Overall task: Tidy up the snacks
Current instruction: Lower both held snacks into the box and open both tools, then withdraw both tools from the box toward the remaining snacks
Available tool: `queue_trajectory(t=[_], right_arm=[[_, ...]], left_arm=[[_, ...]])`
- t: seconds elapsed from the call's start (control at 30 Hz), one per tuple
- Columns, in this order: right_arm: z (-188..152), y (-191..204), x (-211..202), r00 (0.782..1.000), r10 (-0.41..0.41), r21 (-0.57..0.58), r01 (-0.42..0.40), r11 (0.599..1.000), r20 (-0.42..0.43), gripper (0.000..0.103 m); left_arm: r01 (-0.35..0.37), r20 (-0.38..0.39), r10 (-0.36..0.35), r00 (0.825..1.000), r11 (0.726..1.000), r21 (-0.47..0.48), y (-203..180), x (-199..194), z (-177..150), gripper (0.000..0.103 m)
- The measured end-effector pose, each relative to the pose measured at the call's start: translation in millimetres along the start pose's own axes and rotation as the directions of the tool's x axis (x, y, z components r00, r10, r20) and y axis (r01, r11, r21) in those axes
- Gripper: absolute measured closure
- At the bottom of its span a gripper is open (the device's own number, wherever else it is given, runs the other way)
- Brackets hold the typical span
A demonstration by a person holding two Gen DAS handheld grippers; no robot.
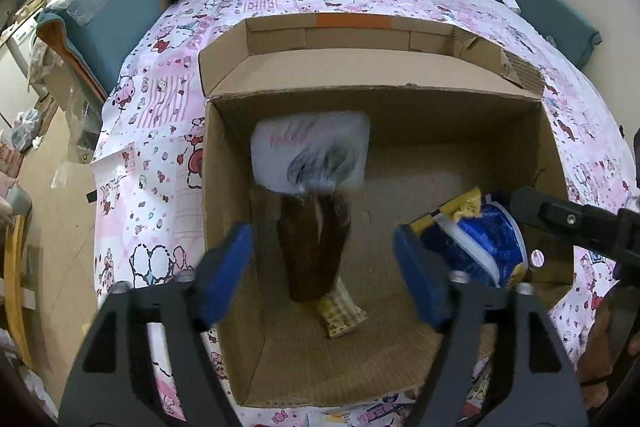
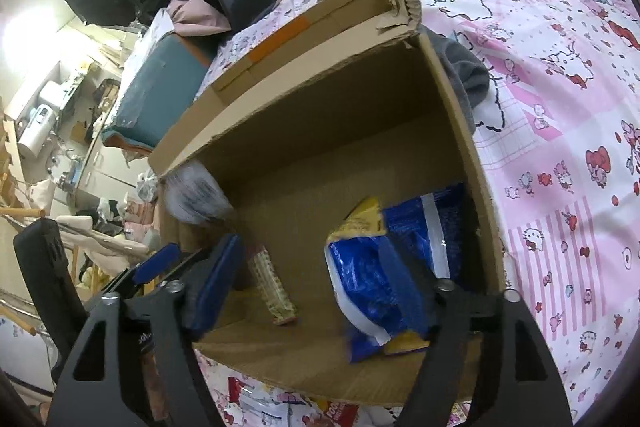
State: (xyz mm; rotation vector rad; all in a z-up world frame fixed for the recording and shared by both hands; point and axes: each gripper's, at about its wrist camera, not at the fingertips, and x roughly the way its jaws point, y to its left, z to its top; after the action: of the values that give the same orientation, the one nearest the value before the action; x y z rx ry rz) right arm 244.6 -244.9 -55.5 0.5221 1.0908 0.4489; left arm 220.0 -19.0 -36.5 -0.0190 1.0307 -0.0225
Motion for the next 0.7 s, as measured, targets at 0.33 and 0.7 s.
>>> queue_trajectory(t=[0.33, 0.7], right_arm=[[1.0, 7.8, -2.8, 1.0, 0.004, -0.034, -0.003, 0.999, 0.015, 0.014], [-2.2, 16.3, -17.8, 0.999, 0.012, -0.059, -0.01, 0.998, 0.041, 0.014]], left_arm=[[0.01, 0.033, -0.009, 0.999, 1.0, -0.012, -3.0, -11.4, 0.6, 0.016], [0.019, 0.04, -0.017, 0.999, 0.999, -0.051, 4.3, -23.2, -5.1, 0.016]])
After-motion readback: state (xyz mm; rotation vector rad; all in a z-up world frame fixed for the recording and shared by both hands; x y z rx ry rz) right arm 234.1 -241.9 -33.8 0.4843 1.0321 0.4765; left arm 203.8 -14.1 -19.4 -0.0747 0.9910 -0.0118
